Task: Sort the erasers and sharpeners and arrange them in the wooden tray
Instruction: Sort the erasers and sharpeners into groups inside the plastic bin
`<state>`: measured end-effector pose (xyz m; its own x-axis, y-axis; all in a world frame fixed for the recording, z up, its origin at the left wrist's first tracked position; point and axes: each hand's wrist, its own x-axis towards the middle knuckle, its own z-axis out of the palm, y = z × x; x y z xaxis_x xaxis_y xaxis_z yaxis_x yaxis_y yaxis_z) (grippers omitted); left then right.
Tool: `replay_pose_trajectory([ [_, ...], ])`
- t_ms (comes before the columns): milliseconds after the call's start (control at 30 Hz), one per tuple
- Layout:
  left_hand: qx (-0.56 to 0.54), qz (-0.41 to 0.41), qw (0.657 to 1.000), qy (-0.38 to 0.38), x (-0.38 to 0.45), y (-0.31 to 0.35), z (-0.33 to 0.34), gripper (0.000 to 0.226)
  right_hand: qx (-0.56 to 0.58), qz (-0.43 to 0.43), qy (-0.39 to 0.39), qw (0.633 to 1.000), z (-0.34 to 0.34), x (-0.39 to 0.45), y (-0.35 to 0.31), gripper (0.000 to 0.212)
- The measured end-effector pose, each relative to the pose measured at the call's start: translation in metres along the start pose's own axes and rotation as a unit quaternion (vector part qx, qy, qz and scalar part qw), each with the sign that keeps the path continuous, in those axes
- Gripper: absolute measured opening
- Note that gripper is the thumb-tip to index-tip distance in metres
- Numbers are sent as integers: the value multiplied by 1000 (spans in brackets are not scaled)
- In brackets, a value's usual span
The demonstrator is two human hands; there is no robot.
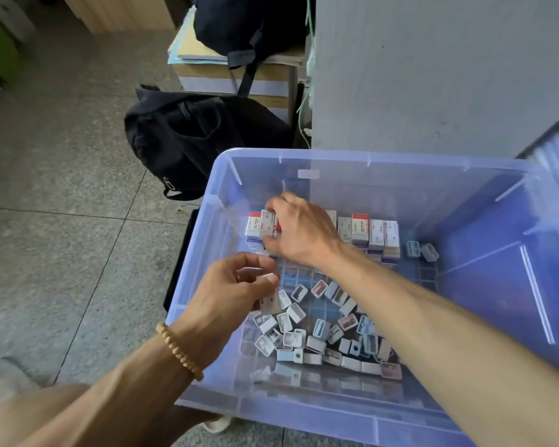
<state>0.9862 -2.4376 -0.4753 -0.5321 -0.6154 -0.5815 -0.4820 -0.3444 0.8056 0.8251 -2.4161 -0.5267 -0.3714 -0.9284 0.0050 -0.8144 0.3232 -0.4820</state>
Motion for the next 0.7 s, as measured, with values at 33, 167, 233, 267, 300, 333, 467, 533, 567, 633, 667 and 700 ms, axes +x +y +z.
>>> replay_pose_trajectory([
  [33, -4, 0, 1000, 6, 0, 0, 0, 12, -2, -7, 0, 1000, 4, 4, -2, 45],
  [167, -6, 5, 1000, 7, 1, 0, 0, 12, -62, -37, -17, 997, 16, 18, -11, 34],
  [233, 1, 7, 1000, 2, 2, -1, -1, 13, -68, -44, -24, 996, 15, 18, -10, 32],
  [267, 0, 5, 1000, 3, 2, -1, 0, 14, -58, -46, -21, 997, 12, 15, -7, 30],
  [300, -2, 4, 1000, 4, 2, -1, 0, 15, -40, -43, -15, 998, 8, 10, -3, 26],
  [333, -4, 1, 1000, 5, 3, 0, 1, 16, -18, -35, -9, 999, 3, 3, 1, 22],
  [467, -11, -5, 1000, 23, 7, 6, 7, 17, 44, -18, -16, 999, -26, -36, 12, 27],
  [533, -19, -3, 999, 30, 11, 9, 13, 17, 58, -17, -84, 995, -41, -55, 11, 38],
  [567, -20, -2, 999, 31, 11, 11, 16, 18, 63, -22, -123, 990, -47, -63, 8, 44],
  [633, -18, 1, 999, 28, 12, 13, 20, 21, 63, -46, -160, 984, -50, -75, 2, 55],
  [667, -18, 2, 1000, 25, 12, 13, 22, 23, 59, -61, -157, 984, -49, -80, -1, 58],
  [700, -19, 2, 1000, 21, 12, 14, 23, 26, 56, -74, -141, 986, -47, -83, -3, 60],
])
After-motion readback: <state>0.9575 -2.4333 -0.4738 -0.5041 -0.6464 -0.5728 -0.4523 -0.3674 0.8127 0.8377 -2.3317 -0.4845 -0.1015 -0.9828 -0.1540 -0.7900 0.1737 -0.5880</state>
